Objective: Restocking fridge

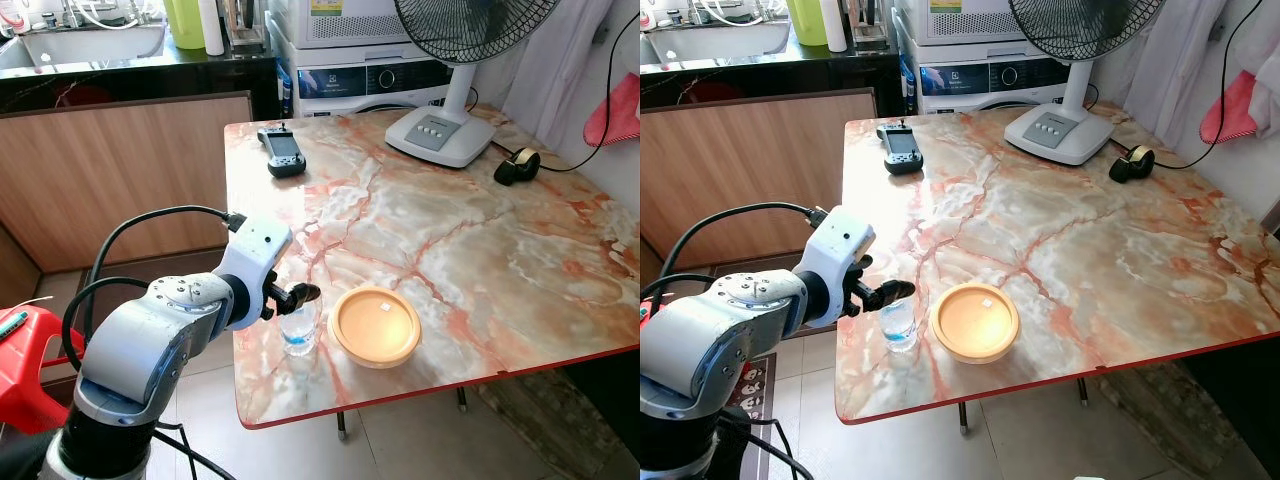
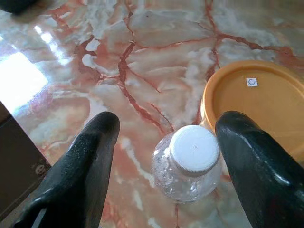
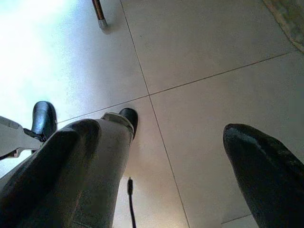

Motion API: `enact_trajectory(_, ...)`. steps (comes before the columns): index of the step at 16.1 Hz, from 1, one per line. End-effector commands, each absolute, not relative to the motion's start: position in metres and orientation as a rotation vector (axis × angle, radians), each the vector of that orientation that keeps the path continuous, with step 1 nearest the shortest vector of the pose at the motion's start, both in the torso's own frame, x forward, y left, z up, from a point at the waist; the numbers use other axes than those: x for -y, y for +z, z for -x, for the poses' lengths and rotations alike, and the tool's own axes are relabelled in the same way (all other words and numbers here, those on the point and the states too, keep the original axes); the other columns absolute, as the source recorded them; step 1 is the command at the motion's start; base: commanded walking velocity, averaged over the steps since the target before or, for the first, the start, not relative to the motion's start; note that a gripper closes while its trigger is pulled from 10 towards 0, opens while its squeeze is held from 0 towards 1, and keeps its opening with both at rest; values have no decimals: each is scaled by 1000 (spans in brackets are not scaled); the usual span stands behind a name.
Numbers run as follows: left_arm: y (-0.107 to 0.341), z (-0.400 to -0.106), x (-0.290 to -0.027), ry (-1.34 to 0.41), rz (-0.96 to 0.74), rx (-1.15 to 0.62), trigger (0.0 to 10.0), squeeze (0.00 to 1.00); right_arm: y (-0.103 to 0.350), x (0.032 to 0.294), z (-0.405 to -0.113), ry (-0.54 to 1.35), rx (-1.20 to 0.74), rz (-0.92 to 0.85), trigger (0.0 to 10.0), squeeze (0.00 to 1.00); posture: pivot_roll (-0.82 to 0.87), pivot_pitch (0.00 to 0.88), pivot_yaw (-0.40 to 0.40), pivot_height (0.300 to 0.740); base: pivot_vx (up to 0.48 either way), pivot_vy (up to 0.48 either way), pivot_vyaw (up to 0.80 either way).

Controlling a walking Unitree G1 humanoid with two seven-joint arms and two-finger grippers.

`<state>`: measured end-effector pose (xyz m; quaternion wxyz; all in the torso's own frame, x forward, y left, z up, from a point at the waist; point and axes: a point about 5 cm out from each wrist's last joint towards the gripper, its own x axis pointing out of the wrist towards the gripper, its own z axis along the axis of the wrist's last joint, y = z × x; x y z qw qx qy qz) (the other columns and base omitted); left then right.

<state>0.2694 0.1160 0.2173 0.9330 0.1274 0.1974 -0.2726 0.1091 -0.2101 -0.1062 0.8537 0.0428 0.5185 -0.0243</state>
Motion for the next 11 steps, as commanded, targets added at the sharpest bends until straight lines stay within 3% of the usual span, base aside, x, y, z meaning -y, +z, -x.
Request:
enact_trajectory(1,215,-271,-119,-538,-243,-411,10000,0,-106,213,-107,-52,-1103,-79,10000,0,247,0,-32,740,0,0,0)
enact_trajectory(11,204,-271,-116,-555,-198,-437,10000,0,-107,214,-105,-57,-1104,-77,10000,0,229,0,-26,740,0,0,0)
